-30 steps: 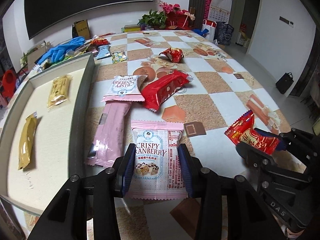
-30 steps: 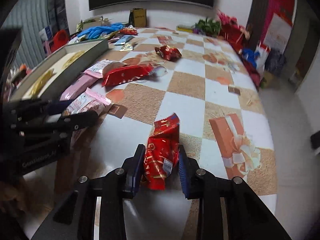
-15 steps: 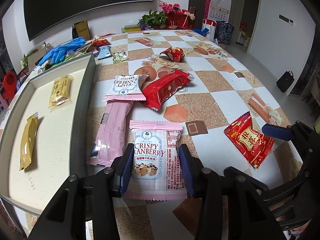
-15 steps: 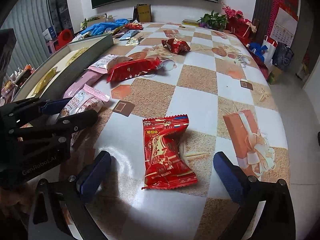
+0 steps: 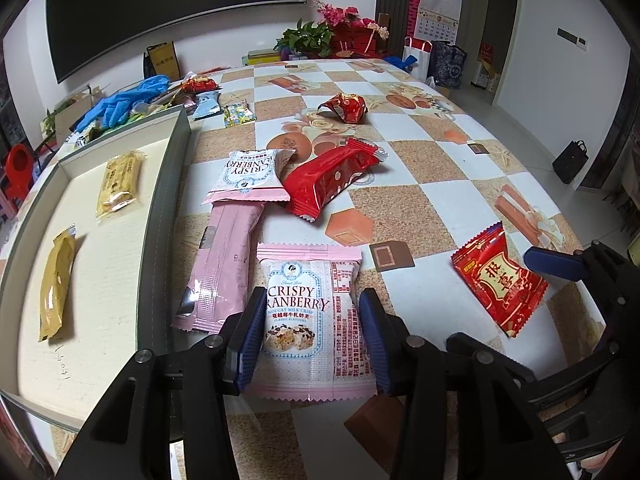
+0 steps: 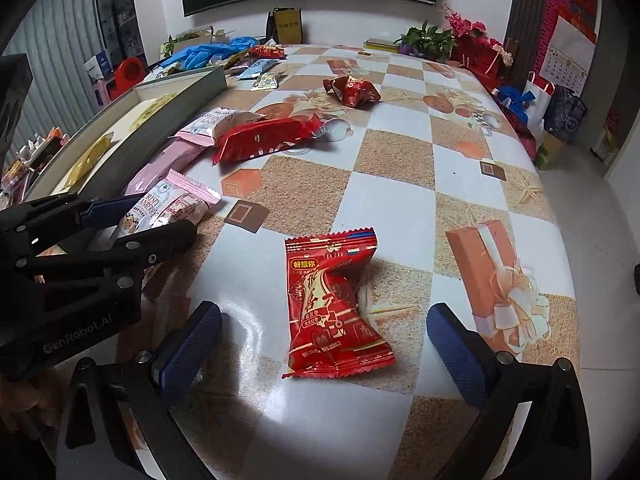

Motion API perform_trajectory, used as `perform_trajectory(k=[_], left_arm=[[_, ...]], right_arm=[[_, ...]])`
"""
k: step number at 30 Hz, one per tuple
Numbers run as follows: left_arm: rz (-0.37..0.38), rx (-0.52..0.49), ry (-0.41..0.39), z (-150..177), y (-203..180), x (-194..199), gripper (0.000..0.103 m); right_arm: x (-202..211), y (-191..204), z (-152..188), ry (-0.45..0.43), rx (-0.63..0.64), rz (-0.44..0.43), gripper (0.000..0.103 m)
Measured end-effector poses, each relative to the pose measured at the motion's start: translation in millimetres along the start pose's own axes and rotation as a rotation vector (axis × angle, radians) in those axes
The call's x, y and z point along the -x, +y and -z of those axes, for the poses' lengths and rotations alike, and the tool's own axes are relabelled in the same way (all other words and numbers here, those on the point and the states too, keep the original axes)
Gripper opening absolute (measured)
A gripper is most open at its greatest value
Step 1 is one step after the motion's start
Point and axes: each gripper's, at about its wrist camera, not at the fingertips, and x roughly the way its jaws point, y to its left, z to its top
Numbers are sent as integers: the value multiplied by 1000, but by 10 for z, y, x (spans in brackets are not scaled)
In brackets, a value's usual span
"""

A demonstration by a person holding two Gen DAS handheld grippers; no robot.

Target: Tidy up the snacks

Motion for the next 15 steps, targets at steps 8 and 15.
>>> perform_trajectory(k=[8,15], left_arm=[[3,-2,1,-3,-7,-3,52],[2,-2,2,-3,-6,-2,52]], right_arm=[[-16,2,-52,81,-6,-2,103],[-2,-16,-26,74,15,-12,103]])
